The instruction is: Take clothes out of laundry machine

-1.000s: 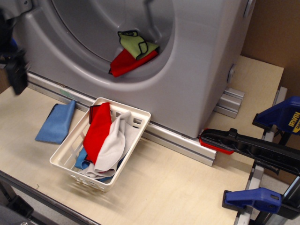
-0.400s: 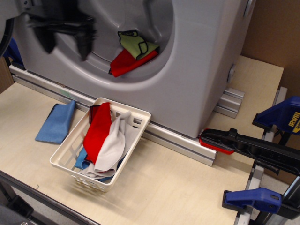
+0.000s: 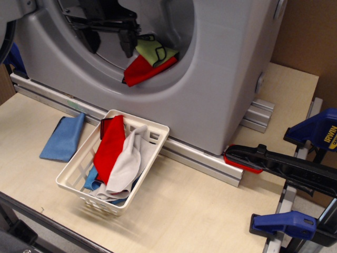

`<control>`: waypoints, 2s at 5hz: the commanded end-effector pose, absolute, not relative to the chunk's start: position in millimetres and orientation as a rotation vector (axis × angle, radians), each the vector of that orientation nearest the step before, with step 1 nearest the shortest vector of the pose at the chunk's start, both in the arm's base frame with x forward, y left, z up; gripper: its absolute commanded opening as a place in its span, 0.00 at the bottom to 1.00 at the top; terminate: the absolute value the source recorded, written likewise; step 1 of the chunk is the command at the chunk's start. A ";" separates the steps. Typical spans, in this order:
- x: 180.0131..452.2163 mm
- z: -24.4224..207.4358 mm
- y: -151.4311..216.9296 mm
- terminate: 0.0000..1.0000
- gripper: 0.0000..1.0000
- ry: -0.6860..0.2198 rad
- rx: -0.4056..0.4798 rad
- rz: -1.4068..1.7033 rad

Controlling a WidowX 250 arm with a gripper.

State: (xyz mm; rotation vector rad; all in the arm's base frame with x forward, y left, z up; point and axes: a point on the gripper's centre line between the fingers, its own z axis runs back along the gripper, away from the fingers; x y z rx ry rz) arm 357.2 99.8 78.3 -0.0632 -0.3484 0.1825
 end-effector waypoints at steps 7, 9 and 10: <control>399.8 63.1 42.8 0.00 1.00 -0.369 -0.212 -0.072; 391.2 57.4 46.1 0.00 0.00 -0.349 -0.226 -0.057; 381.1 61.2 46.5 0.00 0.00 -0.360 -0.226 -0.033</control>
